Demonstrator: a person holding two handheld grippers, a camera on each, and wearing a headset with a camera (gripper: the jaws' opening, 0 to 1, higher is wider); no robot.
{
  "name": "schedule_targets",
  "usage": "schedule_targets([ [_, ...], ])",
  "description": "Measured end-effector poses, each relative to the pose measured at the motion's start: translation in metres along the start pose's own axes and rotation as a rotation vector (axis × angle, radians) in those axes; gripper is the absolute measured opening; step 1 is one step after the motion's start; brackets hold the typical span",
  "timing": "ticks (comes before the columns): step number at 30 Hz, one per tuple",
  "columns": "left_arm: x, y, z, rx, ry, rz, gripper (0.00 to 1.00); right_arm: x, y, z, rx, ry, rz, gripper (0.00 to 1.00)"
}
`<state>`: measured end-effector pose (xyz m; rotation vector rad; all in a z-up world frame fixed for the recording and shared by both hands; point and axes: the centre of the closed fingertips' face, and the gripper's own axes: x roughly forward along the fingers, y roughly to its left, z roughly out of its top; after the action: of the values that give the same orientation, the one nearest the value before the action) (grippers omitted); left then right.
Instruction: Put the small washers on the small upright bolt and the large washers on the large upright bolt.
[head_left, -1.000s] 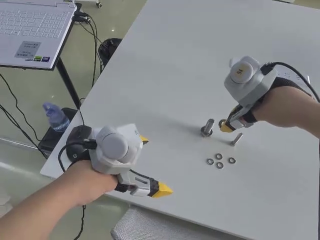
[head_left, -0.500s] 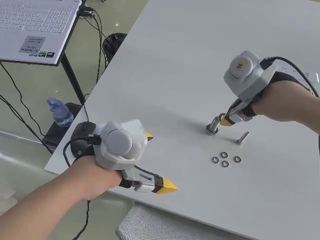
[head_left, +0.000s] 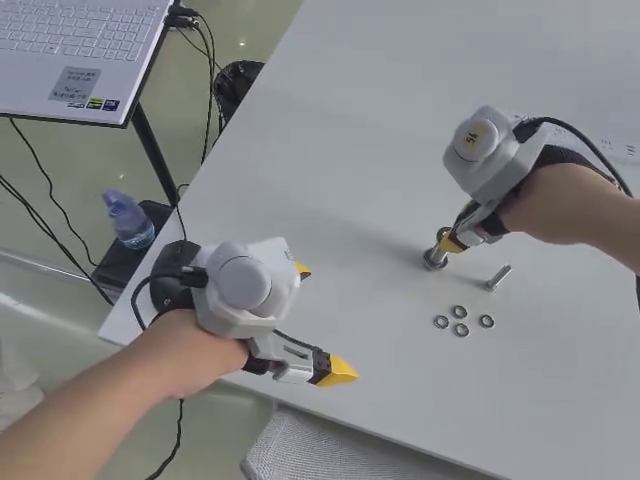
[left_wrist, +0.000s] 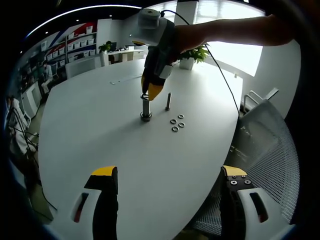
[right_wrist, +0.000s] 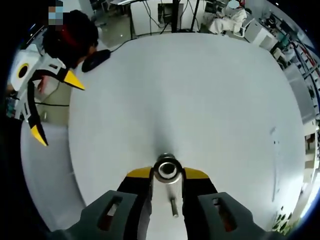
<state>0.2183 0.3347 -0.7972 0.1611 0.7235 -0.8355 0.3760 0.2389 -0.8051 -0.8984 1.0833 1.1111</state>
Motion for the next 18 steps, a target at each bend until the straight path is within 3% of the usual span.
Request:
schedule_targets([
  [18,-0.0016,0.0048,-0.0015,-0.002,0.002,-0.001,0.83,0.0102,0.0007,-0.0002,0.008,0.017,0.006,0.21],
])
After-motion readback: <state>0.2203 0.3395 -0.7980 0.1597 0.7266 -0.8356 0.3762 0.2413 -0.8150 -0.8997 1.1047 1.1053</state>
